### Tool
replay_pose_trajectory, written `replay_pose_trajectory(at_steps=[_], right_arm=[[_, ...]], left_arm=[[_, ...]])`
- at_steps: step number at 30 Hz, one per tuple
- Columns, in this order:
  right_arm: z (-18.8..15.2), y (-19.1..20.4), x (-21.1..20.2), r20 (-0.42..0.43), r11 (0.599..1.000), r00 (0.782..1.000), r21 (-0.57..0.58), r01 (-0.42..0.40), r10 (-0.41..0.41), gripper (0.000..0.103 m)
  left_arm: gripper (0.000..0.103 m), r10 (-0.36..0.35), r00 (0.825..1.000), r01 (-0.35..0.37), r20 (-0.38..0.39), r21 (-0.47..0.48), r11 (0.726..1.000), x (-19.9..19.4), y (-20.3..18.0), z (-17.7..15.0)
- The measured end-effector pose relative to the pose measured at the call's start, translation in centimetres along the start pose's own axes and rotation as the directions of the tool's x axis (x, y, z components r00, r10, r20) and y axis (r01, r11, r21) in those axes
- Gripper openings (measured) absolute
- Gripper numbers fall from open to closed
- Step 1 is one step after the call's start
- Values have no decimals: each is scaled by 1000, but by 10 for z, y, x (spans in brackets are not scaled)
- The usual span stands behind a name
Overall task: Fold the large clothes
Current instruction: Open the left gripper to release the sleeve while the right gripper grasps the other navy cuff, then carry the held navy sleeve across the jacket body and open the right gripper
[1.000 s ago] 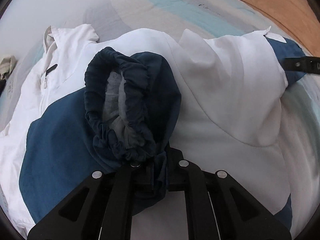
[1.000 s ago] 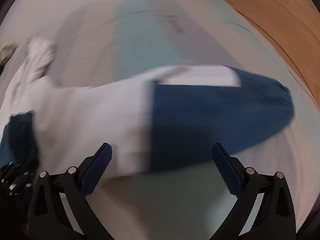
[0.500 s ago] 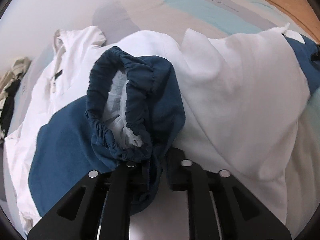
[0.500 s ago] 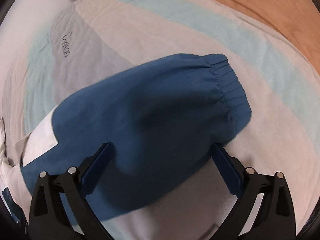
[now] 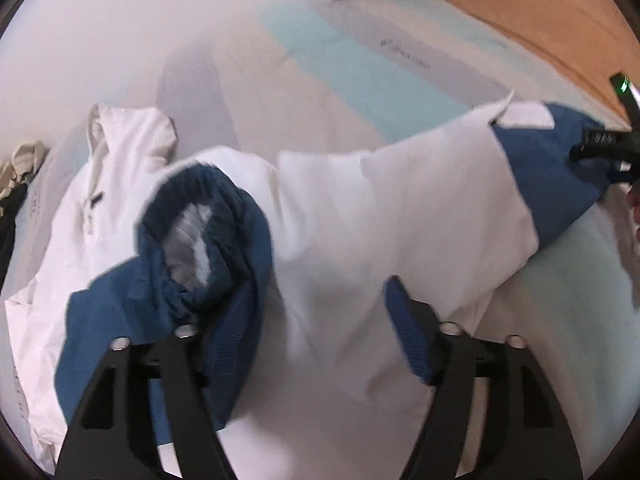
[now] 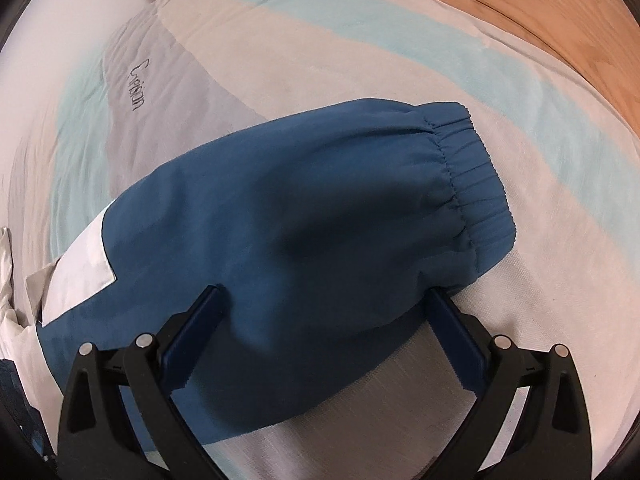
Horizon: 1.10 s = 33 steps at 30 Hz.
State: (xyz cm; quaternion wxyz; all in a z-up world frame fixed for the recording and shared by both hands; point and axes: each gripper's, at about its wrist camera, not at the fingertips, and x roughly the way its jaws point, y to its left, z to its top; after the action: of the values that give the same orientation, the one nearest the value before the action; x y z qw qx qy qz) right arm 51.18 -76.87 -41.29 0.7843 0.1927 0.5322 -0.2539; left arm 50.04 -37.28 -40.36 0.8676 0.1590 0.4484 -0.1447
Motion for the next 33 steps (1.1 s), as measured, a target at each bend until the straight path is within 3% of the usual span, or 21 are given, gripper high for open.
replay_pose_trajectory(at_steps=[4,7,9,12,14,16,21,26,33], right_arm=[[0,-1,-3,5,1000,1000,12,11,-11,91],[2,0,-5,14,999,1000,25,21,-21,74],[4,-2,-4,11,999,1000,35,29,-29,59],[6,-9,-7,14,998,1000,59,11,-11,36],[7,-11,-10,13,998,1000,68,-18,17,16],[8,-9,-18,29,998,999,58,-40,38,10],[6,1,-41,76,998,995,14,-66,65,7],[0,19,-59,99,995,992,-67,-69,76,6],[-16,44,-74,120,978,990,-203,-50,76,5]], left_arm=[[79,-2,1000,3,31,-10,1000,-39,15,0],[93,25,997,-21,71,-55,998,-73,35,-6],[94,46,996,-38,79,-96,995,-81,58,-7],[94,36,998,-29,46,-127,991,-57,85,-8],[94,-14,1000,15,10,-153,988,-31,92,-8],[94,-36,999,35,-2,-154,987,-12,92,-5],[94,-71,997,74,40,-62,995,4,53,7],[94,-114,993,113,11,27,993,17,1,7],[94,-140,989,140,-45,-3,990,40,-22,0]])
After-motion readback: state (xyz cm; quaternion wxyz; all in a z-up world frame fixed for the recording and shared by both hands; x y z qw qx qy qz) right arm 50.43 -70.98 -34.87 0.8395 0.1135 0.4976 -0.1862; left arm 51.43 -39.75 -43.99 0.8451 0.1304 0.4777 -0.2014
